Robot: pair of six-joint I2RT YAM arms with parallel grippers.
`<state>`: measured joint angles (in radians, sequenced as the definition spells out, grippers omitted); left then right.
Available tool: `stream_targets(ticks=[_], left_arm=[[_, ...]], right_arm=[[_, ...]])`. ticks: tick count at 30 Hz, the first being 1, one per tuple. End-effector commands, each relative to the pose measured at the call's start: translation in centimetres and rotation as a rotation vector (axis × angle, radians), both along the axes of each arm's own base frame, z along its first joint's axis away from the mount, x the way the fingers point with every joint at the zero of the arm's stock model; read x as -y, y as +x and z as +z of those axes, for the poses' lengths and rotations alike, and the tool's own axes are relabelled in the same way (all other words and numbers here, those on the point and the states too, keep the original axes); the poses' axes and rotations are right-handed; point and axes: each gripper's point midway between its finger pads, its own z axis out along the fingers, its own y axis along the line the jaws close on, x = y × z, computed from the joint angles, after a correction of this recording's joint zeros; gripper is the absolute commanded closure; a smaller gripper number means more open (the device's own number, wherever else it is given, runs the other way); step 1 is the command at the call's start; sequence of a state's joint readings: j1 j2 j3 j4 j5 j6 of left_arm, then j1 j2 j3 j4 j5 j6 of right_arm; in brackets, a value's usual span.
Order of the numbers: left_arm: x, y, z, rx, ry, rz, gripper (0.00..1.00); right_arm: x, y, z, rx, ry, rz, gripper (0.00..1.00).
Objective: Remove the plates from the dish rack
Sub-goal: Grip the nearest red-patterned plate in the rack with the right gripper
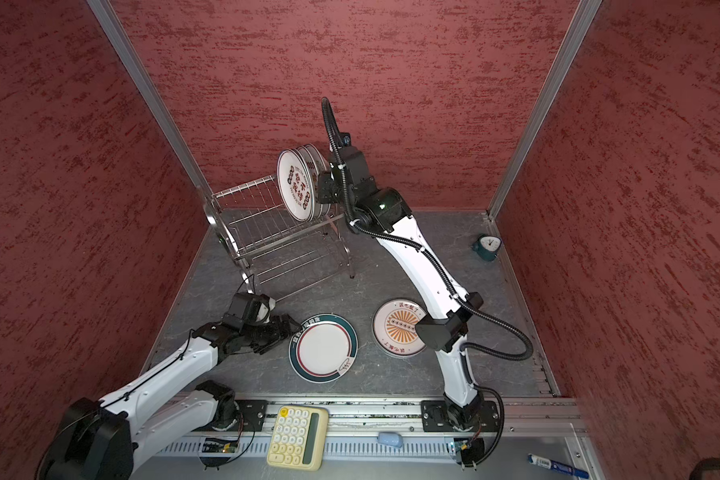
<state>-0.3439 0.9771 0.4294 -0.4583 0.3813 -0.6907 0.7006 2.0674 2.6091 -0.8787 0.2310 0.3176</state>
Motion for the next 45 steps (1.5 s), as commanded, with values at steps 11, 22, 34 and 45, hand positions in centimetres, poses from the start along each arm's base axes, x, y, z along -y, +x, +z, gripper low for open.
stream_targets(ticks=[11,22,34,45], left_arm=[[-0.2,0.6,1.4,0.034,0.000,0.004,0.15],[-0.2,0.7,1.6,0.041,-0.006,0.005,0.15],[-0.1,0.9,1.6,0.037,-0.009,0.003,0.15],[0.0,0.9,1.9,0.043,-0.011,0.001,0.15]], right_arm=[[-1.8,1.6,-1.6,-0.011,0.008,0.057,0.76],[-1.9,1.1,-0.1,0.025,0.027,0.074,0.95],[0.1,-0.4,4.6,0.189,-0.028,-0.085,1.00],[1.1,-1.1,7.4,0.271,-0.019,-0.153,1.00]])
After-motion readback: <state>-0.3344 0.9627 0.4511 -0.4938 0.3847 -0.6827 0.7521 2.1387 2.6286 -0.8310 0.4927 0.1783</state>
